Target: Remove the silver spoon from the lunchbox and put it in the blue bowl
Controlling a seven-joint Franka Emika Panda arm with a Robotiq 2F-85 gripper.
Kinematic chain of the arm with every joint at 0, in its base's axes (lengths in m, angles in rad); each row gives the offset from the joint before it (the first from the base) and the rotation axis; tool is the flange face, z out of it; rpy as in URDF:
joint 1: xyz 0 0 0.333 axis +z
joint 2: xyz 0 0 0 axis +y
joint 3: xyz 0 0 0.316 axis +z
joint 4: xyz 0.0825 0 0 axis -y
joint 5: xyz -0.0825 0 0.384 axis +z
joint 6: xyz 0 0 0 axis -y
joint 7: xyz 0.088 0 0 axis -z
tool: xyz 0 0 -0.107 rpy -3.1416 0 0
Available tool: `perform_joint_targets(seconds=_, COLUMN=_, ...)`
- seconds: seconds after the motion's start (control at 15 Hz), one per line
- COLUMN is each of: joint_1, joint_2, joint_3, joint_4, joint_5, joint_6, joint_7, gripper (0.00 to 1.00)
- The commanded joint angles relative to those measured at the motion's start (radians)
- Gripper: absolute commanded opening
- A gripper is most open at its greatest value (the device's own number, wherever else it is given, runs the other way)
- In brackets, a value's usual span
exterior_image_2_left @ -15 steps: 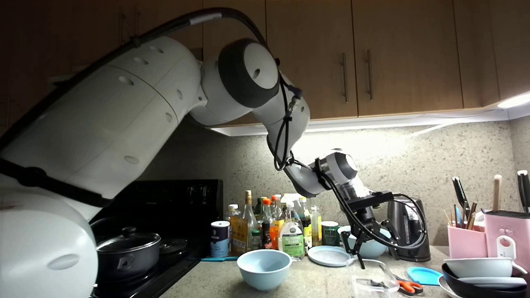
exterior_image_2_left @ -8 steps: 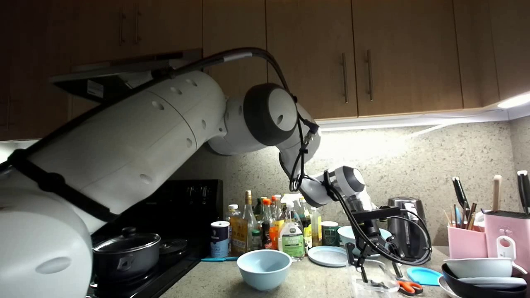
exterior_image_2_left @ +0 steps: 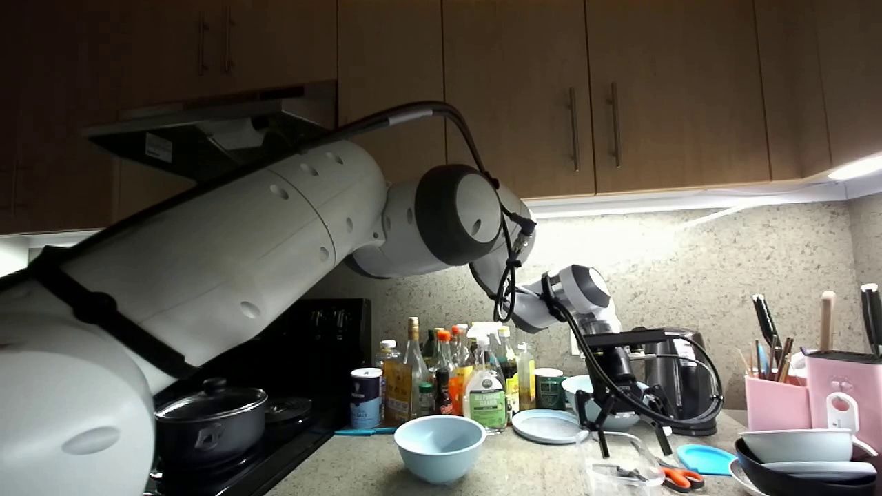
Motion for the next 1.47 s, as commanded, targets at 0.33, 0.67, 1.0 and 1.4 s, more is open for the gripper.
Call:
perform_joint_targets(seconds=0.33, joint_1=-0.004, joint_2=0.003, joint_3=0.013, joint_4=0.029, joint_5=-0.005, joint_6=-0.073, joint_7=0.001, gripper=1.0)
perform_joint_targets(seconds=0.67, joint_1=-0.011, joint_2=0.043, joint_3=0.021, joint_4=0.054, joint_5=0.005, joint_6=-0.12, joint_7=-0.029, gripper=1.0)
perform_joint_targets(seconds=1.0, joint_1=-0.016, joint_2=0.084, joint_3=0.031, joint_4=0.088, joint_5=0.005, joint_6=-0.133, joint_7=-0.088, gripper=0.92)
perform_joint_targets(seconds=1.4, joint_1=-0.028, joint_2=0.131, joint_3=0.039, joint_4=0.163, joint_5=0.015, joint_6=-0.166, joint_7=-0.185, gripper=0.41)
